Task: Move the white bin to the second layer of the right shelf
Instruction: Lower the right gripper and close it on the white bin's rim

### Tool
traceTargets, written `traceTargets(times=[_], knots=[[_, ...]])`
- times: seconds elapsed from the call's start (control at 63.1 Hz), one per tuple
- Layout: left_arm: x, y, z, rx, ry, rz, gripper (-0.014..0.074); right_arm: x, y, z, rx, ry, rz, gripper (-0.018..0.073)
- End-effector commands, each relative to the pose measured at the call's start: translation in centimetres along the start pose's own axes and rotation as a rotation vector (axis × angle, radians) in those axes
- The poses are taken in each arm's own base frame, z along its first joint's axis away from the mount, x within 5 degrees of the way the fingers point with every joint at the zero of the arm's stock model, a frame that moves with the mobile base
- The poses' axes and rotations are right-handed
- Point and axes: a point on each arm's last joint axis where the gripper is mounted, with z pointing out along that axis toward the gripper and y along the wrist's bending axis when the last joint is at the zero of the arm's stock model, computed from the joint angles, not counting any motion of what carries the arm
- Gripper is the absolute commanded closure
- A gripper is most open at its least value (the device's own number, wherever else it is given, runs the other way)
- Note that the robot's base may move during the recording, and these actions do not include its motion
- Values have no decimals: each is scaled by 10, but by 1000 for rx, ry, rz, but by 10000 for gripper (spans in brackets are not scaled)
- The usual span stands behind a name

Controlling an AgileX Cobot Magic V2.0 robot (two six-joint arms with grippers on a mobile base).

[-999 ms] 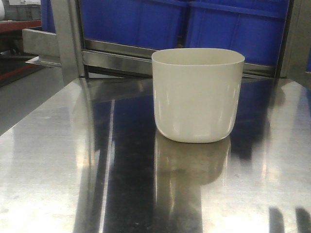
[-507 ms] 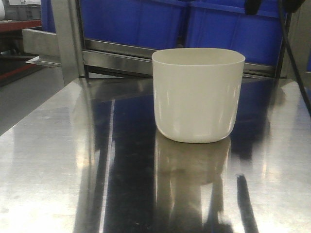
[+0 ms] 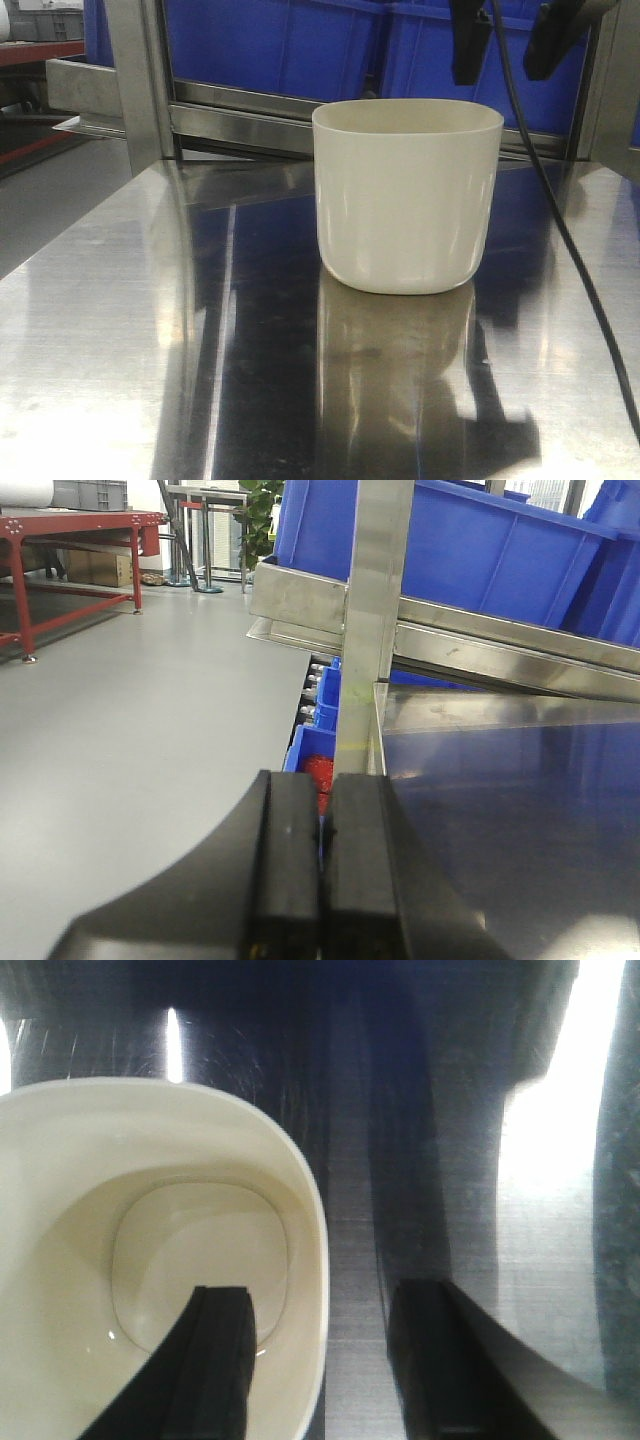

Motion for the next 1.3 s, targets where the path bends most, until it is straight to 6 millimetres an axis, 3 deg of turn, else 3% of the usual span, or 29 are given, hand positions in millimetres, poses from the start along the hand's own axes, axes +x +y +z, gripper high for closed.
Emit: traceTargets(times=[0.0,0.254,0.682,1.284], knots=[[0,1,-1,1,-78,-6,512,-12,-2,-19,-36,-96,-7,146],[0,1,-1,1,-78,-6,512,-15,-4,7,1,-56,1,146],[0,1,-1,1,-78,-6,512,-13,4,30,-18,-10,-8,147],[0,1,-1,1,-78,-6,512,-15,-2,34,-12,15,-6,147]])
